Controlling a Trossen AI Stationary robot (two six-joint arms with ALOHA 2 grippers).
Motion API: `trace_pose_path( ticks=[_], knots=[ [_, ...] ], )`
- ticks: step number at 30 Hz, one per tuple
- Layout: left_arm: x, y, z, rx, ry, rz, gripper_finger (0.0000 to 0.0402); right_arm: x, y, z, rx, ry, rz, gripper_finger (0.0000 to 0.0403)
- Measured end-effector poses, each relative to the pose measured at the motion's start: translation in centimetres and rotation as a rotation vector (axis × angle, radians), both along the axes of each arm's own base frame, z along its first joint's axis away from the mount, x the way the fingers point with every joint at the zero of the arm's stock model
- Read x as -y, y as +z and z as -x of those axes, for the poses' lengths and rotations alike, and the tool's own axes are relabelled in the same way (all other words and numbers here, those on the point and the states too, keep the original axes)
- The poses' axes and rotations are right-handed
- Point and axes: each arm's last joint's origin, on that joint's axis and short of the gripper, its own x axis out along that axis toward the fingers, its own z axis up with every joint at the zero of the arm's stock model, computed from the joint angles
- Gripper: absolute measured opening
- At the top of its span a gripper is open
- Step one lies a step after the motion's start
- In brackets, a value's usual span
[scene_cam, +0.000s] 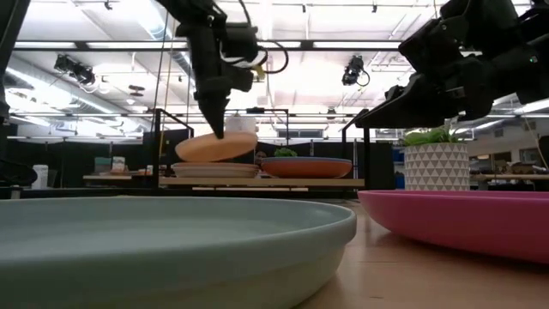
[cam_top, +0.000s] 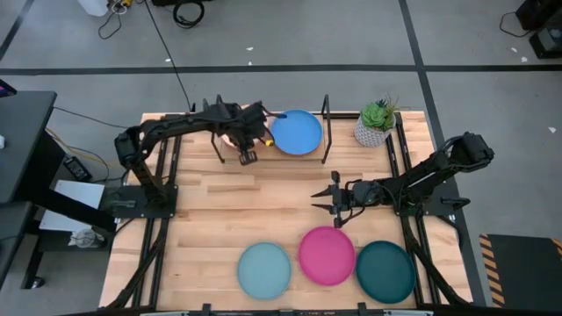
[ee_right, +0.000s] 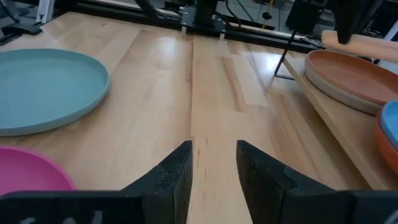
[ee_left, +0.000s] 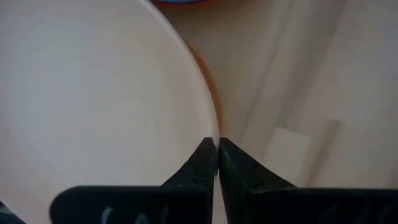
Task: Place and stack plates onto a shelf
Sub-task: Stack the white plate on top of the brown plate on the shelf, then stack the pink plate on top of the blue plate on the shelf
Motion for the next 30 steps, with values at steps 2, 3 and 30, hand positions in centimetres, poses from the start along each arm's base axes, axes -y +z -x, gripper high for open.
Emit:
trace_pose_path(
  ticks=[2, 3, 30],
  knots=[
    [-0.2, -0.5, 0.0, -0.007, -0.021, -0.027, 0.0014, 0.0, 0.0, 0.0, 0.0, 0.0, 0.0, 0.013],
    [-0.2, -0.7, 0.0, -0.013, -0.039, -0.036, 0.0014, 0.0, 0.0, 0.0, 0.0, 0.0, 0.0, 0.013],
    [2.1, -1.7, -0.3, -0.124, -0.096, -0.153, 0.016, 0.2, 0.2, 0.0, 0.025, -0.067, -0.011, 0.013]
  ],
)
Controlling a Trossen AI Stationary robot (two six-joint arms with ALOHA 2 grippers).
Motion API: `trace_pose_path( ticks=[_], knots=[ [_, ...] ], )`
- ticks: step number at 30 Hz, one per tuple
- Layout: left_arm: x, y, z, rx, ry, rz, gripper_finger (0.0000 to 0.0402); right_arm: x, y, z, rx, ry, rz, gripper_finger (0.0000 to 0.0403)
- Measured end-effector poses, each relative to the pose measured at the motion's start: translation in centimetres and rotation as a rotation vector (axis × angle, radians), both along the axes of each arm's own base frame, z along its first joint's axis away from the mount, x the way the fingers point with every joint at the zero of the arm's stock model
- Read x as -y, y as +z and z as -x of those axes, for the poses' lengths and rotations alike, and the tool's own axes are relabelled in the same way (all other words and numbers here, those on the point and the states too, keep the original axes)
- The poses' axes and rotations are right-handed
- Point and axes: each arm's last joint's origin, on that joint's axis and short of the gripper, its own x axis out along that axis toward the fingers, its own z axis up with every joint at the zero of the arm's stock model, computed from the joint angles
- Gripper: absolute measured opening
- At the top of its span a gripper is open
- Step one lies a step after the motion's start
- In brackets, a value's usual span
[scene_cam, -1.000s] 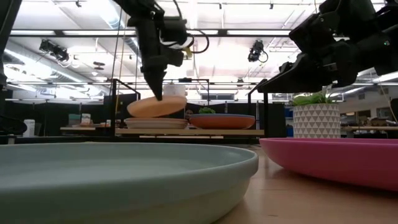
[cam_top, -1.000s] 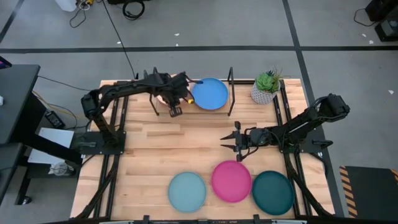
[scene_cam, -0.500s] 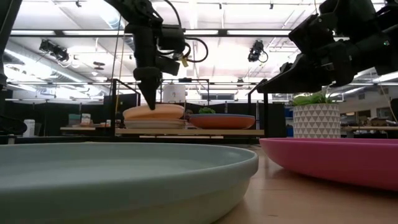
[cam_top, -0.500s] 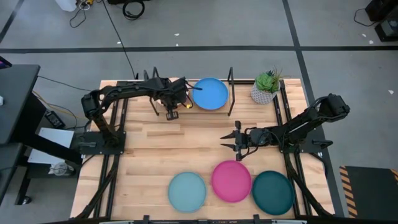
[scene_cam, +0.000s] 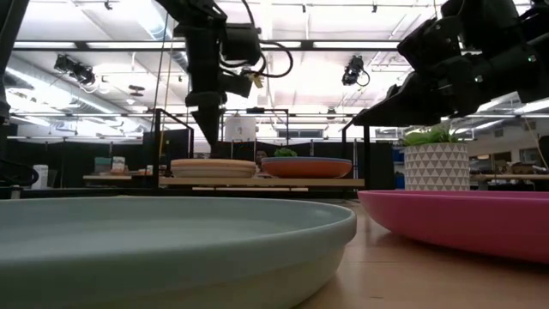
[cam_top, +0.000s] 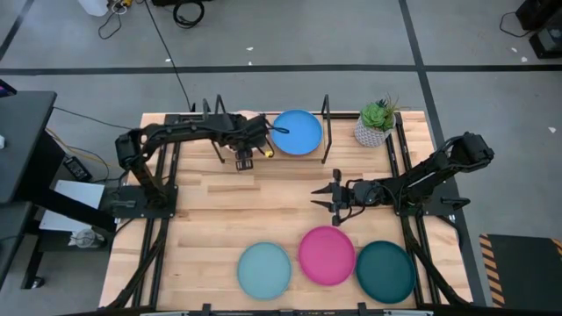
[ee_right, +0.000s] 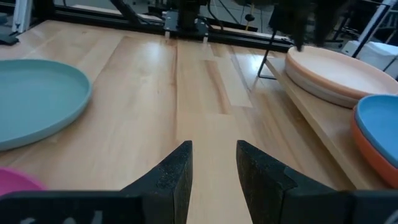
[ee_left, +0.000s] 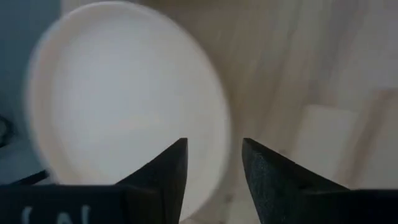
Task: Place and stack plates onto a shelf
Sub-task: Stack the pink plate on top of the blue plate on the shelf
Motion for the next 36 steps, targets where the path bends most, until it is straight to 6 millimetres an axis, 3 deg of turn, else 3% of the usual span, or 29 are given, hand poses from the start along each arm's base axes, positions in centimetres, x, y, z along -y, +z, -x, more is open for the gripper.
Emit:
trace_pose_path(
  ticks=[6, 9, 15, 19, 25, 28, 36],
  knots=[
    [3.1, -0.8, -1.0, 0.109, -0.019, 0.28, 0.0154, 0.0, -0.2, 0.0, -0.012, -0.008, -0.027, 0.013],
    [5.3, -1.9, -1.3, 0.114, -0.045, 0.321, 0.0154, -0.1, -0.6, 0.2, -0.065, 0.014, -0.052, 0.013],
    [9.6, -4.0, -1.9, 0.134, -0.183, 0.312, 0.0153, -0.5, -1.1, -0.3, -0.253, 0.035, -0.142, 0.013],
    [12.2, -3.8, -2.8, 0.21, -0.267, 0.292, 0.0153, -1.8, -0.3, -1.0, -0.414, 0.05, -0.151, 0.013],
    [15.9, -3.3, -4.1, 0.361, -0.442, 0.263, 0.0153, -3.6, 1.3, -1.6, -0.49, 0.109, -0.18, 0.013],
    [17.5, -3.9, -4.2, 0.432, -0.528, 0.249, 0.0153, -4.0, 1.6, -1.6, -0.554, 0.127, -0.238, 0.013],
    [19.0, -6.7, -3.0, 0.503, -0.57, 0.153, 0.0153, -4.0, 1.3, -0.9, -0.684, 0.112, -0.352, 0.0141]
  ],
)
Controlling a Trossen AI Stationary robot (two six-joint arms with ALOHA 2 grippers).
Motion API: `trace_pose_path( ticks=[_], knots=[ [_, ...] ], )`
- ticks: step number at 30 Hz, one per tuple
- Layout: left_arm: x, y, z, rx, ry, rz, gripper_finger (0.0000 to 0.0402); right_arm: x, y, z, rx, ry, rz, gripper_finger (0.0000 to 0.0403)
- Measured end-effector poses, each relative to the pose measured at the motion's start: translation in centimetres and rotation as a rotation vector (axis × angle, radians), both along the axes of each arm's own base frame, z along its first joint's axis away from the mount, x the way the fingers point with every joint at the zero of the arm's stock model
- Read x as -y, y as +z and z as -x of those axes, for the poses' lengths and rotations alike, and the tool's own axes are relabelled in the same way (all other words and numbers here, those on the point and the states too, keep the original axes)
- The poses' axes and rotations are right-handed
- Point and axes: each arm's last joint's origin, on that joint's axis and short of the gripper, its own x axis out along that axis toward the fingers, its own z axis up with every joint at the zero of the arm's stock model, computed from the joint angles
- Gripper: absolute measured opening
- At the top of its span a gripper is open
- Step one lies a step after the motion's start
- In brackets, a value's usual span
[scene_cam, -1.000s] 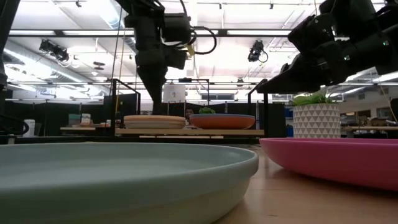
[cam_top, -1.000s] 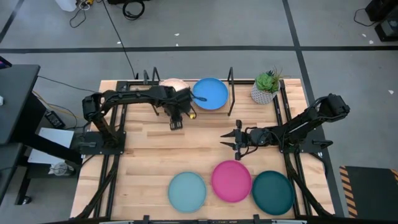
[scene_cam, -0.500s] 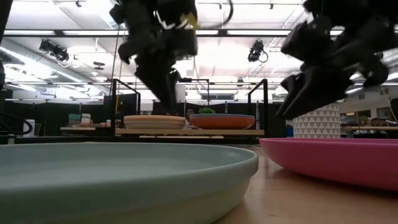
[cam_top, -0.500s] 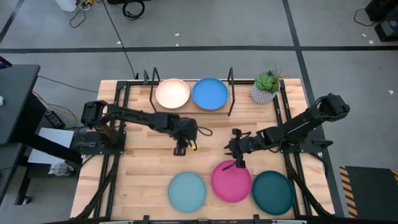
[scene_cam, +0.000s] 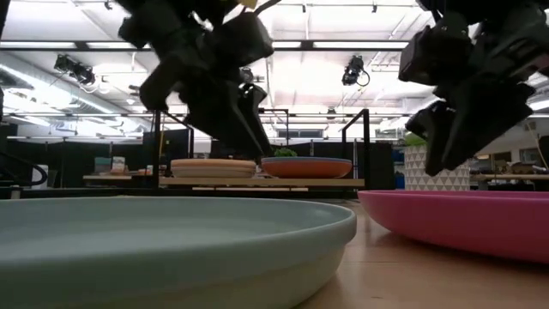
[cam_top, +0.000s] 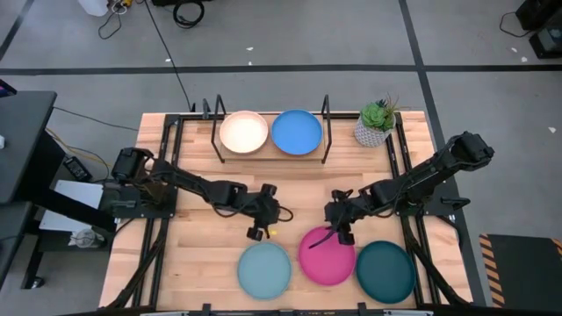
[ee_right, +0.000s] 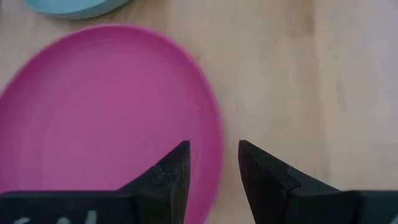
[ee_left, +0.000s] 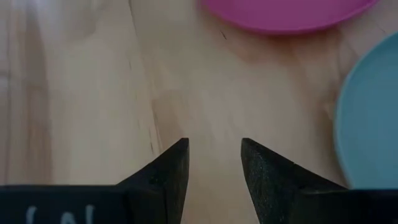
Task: Place and stack plates onto a shelf
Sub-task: Stack the pink plate on top of the blue plate on the shelf
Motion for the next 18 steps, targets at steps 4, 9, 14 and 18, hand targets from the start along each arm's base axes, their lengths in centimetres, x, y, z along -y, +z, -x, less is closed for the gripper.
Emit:
trace_pose_path(
  ticks=[4, 9, 14, 18],
  knots=[
    [-0.1, -1.3, 0.5, 0.084, 0.007, 0.014, 0.0153, 0.3, -0.2, 0.2, -0.052, -0.016, -0.025, 0.0151],
    [-0.2, -1.3, 0.4, 0.204, 0.005, 0.031, 0.0153, 0.7, -0.3, 0.3, -0.079, -0.027, -0.019, 0.0156],
    [0.4, -0.3, -0.2, 0.278, -0.045, 0.007, 0.0153, 1.2, 0.2, 0.1, -0.097, -0.008, 0.029, 0.0156],
    [1.8, 0.4, -1.1, 0.294, -0.111, 0.011, 0.0152, 1.5, 0.3, 0.0, -0.101, -0.018, 0.041, 0.0156]
  ],
)
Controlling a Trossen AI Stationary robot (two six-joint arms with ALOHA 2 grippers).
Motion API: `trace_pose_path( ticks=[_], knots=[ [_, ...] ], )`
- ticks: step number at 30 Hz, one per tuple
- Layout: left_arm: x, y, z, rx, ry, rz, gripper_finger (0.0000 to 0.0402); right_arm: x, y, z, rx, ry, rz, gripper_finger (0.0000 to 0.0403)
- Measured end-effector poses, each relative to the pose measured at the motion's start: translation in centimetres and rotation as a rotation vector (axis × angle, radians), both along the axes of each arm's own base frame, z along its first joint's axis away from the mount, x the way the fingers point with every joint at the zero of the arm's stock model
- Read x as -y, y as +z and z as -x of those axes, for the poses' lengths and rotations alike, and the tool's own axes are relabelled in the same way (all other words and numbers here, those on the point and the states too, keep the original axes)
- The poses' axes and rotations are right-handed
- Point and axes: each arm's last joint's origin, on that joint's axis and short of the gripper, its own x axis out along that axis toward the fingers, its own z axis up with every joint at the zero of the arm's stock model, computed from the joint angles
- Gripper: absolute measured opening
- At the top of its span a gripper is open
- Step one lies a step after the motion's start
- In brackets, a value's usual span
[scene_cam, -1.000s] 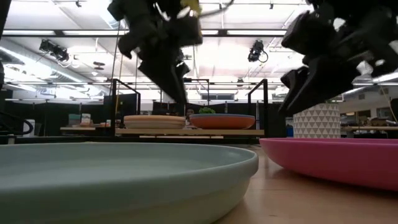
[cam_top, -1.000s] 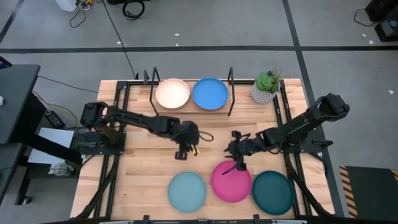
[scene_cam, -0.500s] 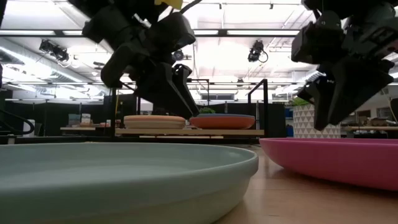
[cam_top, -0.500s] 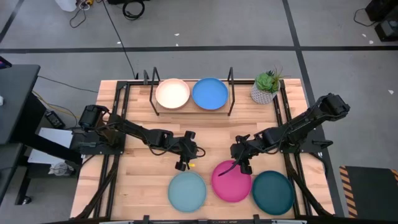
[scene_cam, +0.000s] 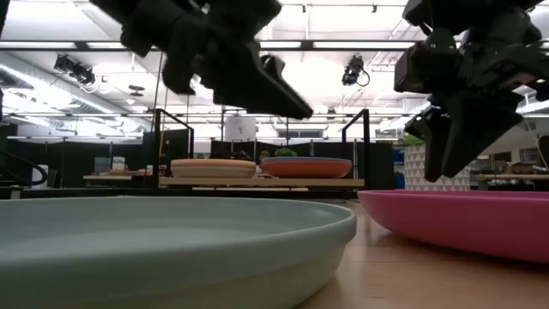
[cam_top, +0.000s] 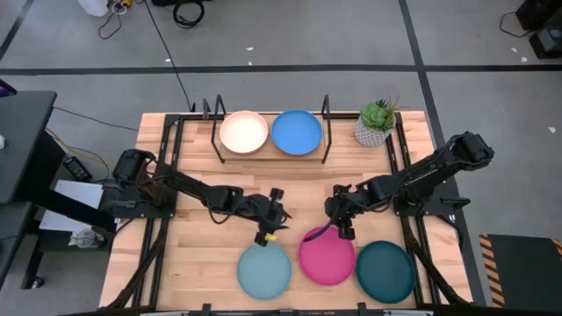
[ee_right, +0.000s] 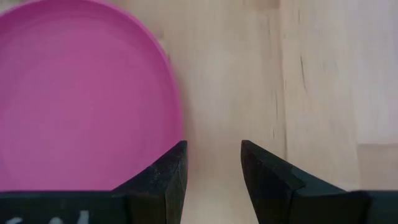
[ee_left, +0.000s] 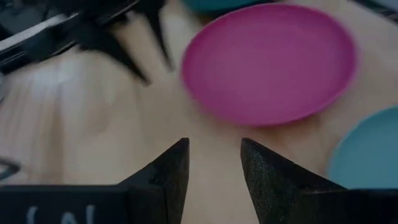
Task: Place and stack plates onto a shelf
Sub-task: Stack the pink plate on top of the blue plate on the shelf
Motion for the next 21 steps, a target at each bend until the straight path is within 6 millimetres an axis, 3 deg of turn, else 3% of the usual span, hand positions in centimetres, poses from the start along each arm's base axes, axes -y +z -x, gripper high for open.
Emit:
trace_pose_path(
  ticks=[8, 15, 21],
  knots=[
    [3.3, 0.0, -2.7, -0.08, -0.116, -0.085, 0.0132, 0.5, 0.1, 0.8, -0.135, -0.067, 0.008, 0.0156],
    [5.3, -1.4, -5.0, -0.11, -0.218, -0.141, 0.0127, 0.1, 2.7, 2.0, -0.186, -0.089, 0.037, 0.0156],
    [6.9, -1.6, -5.4, -0.119, -0.311, -0.188, 0.0127, -0.1, 5.4, 4.1, -0.109, -0.124, 0.052, 0.0156]
  ],
)
